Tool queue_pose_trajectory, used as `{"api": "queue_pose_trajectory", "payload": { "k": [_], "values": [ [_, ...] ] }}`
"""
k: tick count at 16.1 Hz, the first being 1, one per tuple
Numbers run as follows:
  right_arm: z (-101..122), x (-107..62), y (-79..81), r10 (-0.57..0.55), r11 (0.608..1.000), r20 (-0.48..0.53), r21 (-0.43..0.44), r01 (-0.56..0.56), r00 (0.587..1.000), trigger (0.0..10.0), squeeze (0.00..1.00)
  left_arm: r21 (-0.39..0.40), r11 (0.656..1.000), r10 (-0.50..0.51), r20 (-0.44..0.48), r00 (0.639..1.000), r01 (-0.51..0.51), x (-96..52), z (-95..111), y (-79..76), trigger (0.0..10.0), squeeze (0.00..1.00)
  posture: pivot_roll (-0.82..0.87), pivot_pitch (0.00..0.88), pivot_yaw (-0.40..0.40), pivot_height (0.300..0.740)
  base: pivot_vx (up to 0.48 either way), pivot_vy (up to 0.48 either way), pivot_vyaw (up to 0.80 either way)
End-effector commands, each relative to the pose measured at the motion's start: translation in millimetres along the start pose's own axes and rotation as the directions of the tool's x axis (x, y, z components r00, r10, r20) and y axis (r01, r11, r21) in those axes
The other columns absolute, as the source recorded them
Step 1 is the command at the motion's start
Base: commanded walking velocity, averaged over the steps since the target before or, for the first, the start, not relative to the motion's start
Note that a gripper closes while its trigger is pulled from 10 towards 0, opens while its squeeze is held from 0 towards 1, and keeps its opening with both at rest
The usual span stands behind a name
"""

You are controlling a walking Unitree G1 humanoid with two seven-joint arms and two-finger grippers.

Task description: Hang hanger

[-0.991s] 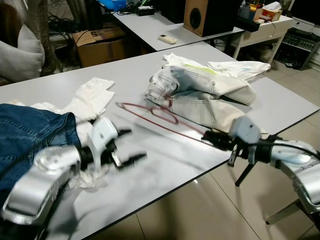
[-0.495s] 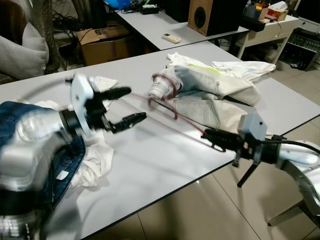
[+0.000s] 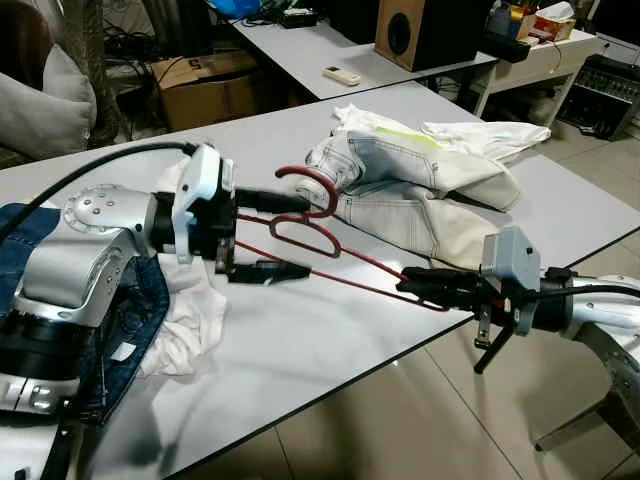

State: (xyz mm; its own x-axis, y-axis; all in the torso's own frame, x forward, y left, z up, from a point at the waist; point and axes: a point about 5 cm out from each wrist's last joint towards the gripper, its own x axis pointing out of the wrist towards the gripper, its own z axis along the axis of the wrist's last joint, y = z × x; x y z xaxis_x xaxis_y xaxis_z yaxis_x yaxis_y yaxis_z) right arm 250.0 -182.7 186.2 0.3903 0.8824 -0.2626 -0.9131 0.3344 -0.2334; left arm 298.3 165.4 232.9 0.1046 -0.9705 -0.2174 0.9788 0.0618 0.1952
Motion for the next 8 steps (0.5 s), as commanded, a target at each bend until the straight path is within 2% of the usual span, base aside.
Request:
{"api": "queue_pose_trajectory", "payload": {
  "k": [1,2,8],
  "values": [
    [7.6,-4.7,0.4,0.001,1.000,0.011,-0.026,-0.001,1.000,0.0,0.00,0.017,1.000,-0.013,-0.018,1.000,0.013,-0.8,1.5,3.3,4.8,0.00,-0.17,0.000,0.042,0.740,0.000,0.000,0.00],
    [6.8,-7.1,1.9,0.005,1.000,0.000,-0.029,-0.005,1.000,0.0,0.00,0.005,0.999,-0.032,-0.002,0.999,0.032,-2.1,0.8,7.0,0.0,0.00,-0.17,0.000,0.044,0.740,0.000,0.000,0.00],
    [5.6,-7.6,2.5,0.005,1.000,-0.004,-0.023,-0.005,1.000,0.0,0.00,0.009,1.000,-0.013,-0.031,0.999,0.013,-13.7,-3.8,16.5,0.0,0.00,-0.17,0.000,0.045,0.740,0.000,0.000,0.00]
  ]
}}
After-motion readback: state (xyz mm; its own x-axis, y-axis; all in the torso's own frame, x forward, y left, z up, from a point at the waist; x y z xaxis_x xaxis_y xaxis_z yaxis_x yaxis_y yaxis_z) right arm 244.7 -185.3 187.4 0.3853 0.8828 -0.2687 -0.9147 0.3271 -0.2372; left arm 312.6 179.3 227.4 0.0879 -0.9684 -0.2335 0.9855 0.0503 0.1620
